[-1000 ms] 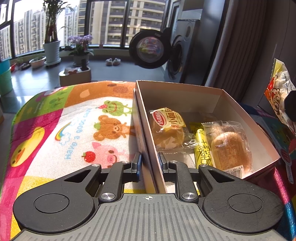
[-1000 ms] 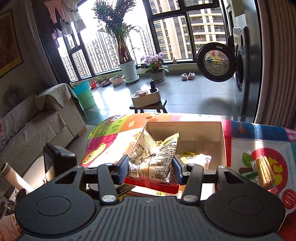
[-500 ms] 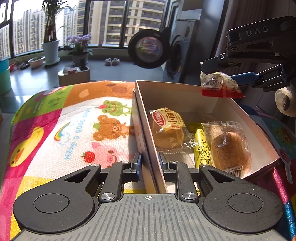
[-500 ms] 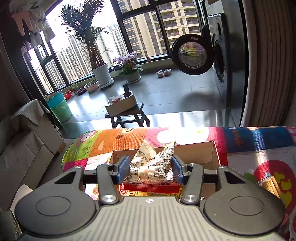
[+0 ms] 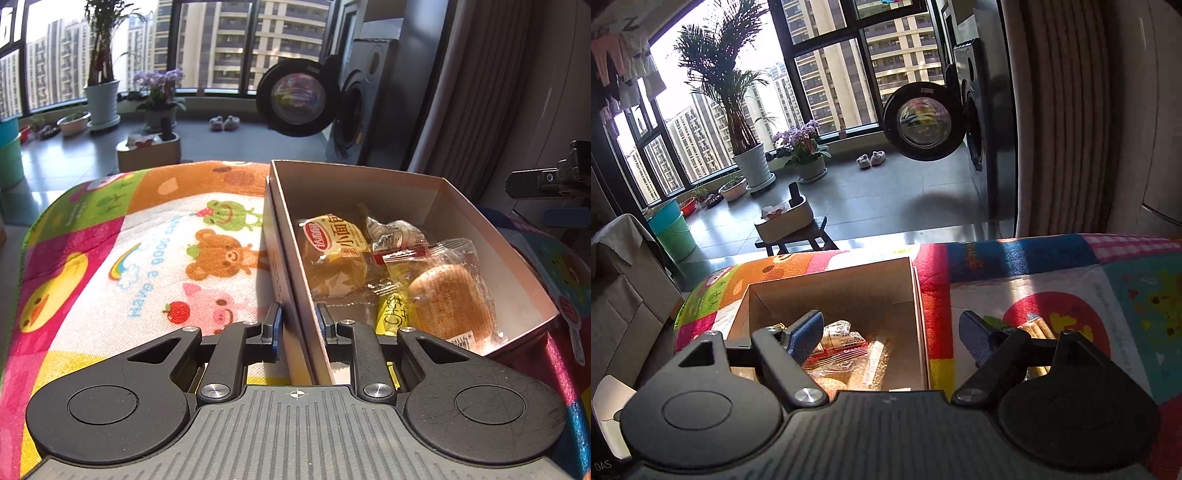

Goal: Organize objects
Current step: 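Move the right gripper back over the mat toward the biscuit tube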

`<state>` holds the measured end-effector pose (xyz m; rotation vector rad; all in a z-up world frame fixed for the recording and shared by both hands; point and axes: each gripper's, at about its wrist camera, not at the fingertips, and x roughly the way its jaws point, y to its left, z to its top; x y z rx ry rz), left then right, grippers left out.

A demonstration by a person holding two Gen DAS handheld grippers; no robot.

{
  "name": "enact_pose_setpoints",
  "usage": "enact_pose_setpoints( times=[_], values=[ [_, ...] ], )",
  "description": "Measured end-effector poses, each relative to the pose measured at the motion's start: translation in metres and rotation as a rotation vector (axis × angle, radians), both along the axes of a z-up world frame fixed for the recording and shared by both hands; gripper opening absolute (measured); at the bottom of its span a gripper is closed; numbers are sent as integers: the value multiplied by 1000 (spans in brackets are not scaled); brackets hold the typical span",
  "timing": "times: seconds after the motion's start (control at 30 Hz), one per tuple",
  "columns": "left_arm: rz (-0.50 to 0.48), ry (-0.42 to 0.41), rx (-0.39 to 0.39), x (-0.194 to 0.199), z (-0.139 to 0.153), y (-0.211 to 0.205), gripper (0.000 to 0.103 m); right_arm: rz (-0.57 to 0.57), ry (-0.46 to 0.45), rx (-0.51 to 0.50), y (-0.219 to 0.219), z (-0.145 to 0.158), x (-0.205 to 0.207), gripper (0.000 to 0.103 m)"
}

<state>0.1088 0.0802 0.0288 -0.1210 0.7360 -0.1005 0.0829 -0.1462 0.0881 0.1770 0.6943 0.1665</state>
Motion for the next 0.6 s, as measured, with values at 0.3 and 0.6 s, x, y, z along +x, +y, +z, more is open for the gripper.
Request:
enact_pose_setpoints(
  times=[0.3,0.6],
  values=[
    [3,3,11,-1,1,-1,19,-172,-1,-154,-55,-30,-51,99],
    [13,2,22,0,0,-1,19,-236,12,-306,-75,-58,-91,103]
  ],
)
